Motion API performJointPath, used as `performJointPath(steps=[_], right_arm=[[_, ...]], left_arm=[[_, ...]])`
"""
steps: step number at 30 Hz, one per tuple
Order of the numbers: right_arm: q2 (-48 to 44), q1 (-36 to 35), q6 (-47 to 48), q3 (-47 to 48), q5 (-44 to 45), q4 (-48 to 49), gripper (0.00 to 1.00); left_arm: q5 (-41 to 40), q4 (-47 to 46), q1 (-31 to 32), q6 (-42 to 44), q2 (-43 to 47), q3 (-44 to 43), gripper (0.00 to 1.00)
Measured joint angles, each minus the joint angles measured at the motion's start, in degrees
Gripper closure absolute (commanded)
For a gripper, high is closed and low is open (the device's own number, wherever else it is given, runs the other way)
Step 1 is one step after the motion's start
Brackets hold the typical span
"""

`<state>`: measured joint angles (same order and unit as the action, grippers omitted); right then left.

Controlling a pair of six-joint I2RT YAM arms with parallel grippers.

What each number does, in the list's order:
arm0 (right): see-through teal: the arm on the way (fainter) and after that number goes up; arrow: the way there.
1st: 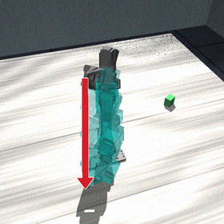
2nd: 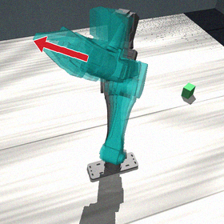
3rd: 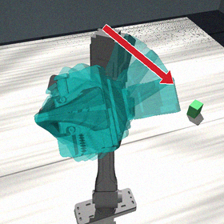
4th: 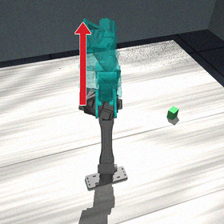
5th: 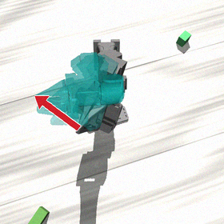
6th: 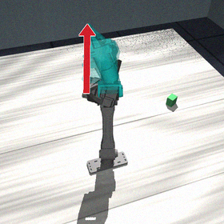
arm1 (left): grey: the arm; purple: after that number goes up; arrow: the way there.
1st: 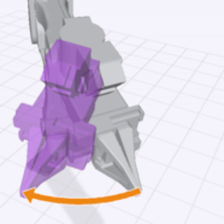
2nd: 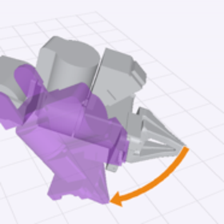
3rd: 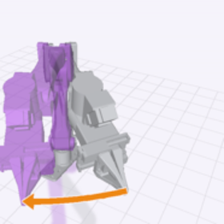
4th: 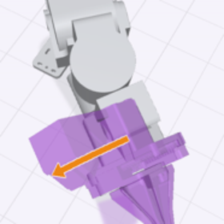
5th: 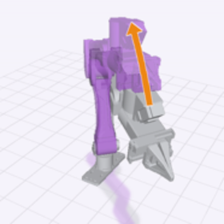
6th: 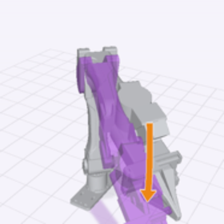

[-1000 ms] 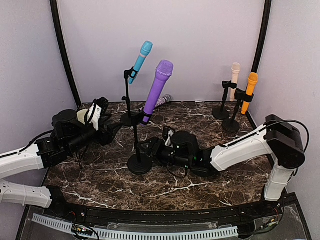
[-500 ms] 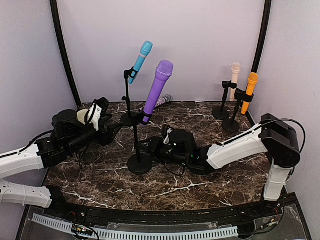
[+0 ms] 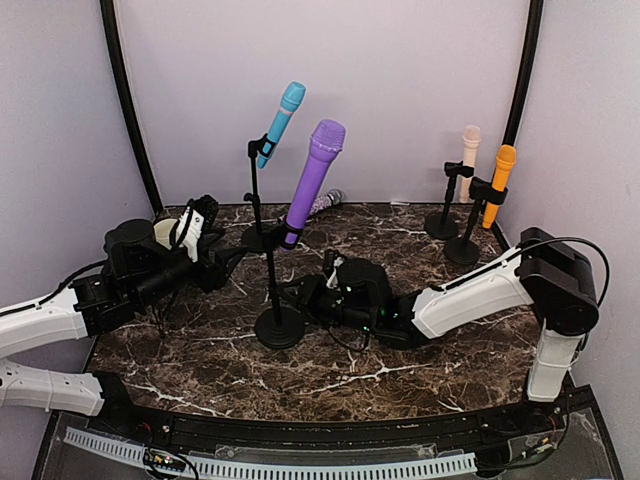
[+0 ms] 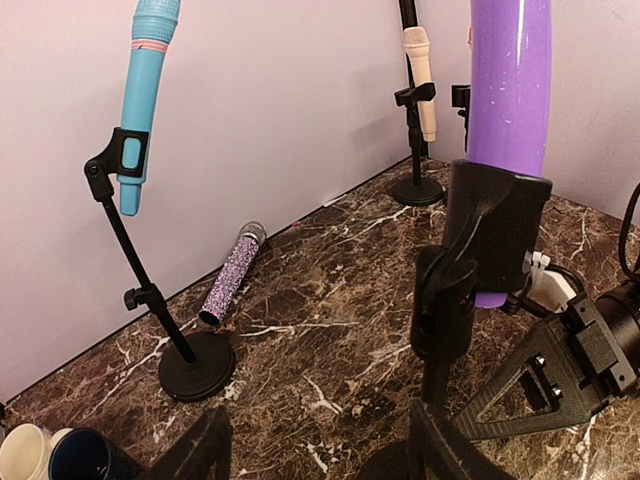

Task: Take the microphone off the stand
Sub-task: Unscrew the knob on the stand of the microphone stand.

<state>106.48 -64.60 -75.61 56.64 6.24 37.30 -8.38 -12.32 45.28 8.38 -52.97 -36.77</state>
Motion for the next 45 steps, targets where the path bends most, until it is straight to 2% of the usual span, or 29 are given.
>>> performJointPath(steps=[2,5,7,23,28,39,45], right_arm=[[0.02,0.00,0.02,0.00,0.00,0.09,0.72],[0.04,0.04,0.07,0.00,-0.02,0.15,0.64],[0.04,0.07,0.04,0.00,-0.07,0.17,0.63],[0.72,0.04,-0.24,0.00,-0.42,0.81,0.61],[0.74,0.04,-0.37,0.00,-0.44,0.98,0.67],[0.74,0.04,0.20,0.02,-0.22,1.36,0.87],[0.74,-0.17,2.75,0.04,0.50,1.29,0.92]], left_arm=[[0.00,-0.02,0.00,0.00,0.00,0.00,0.38],[0.02,-0.02,0.00,0.00,0.00,0.00,0.38],[0.04,-0.02,0.00,0.00,0.00,0.00,0.38],[0.42,-0.02,0.00,0.00,-0.48,0.00,0.38],[0.44,-0.02,0.00,0.00,-0.59,0.00,0.38],[0.44,-0.02,0.00,0.00,-0.59,0.00,0.38],[0.46,-0.02,0.00,0.00,-0.59,0.00,0.38]])
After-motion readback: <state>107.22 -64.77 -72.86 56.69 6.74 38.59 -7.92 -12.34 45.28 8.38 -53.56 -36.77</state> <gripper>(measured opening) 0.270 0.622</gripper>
